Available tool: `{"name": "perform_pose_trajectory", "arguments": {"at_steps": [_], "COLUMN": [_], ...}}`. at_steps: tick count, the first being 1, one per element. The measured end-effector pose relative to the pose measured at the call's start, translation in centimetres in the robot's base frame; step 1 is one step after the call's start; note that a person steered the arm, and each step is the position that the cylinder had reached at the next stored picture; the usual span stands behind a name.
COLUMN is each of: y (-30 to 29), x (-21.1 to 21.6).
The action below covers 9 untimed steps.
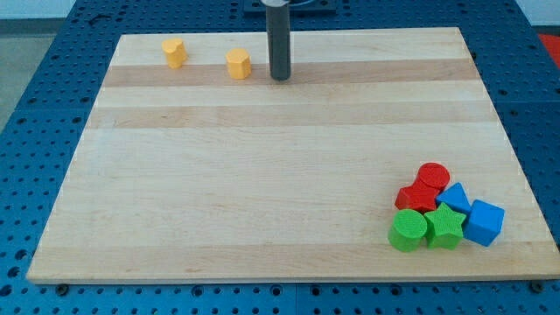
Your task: Push the yellow hexagon towards the red circle
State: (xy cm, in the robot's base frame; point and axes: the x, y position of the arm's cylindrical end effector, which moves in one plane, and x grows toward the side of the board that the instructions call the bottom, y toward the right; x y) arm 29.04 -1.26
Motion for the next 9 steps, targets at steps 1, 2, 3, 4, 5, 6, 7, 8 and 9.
{"name": "perform_pose_trajectory", "arguments": {"at_steps": [1,2,3,4,5,6,7,8,9], "y": [0.3,-1.9,-5.8,-7.3,-7.3,-7.3,-7.3,-7.5,-9.6], "x": [-3.4,-5.4,-6.2,-3.4,1.7,6.5,7.4,6.7,6.6]}}
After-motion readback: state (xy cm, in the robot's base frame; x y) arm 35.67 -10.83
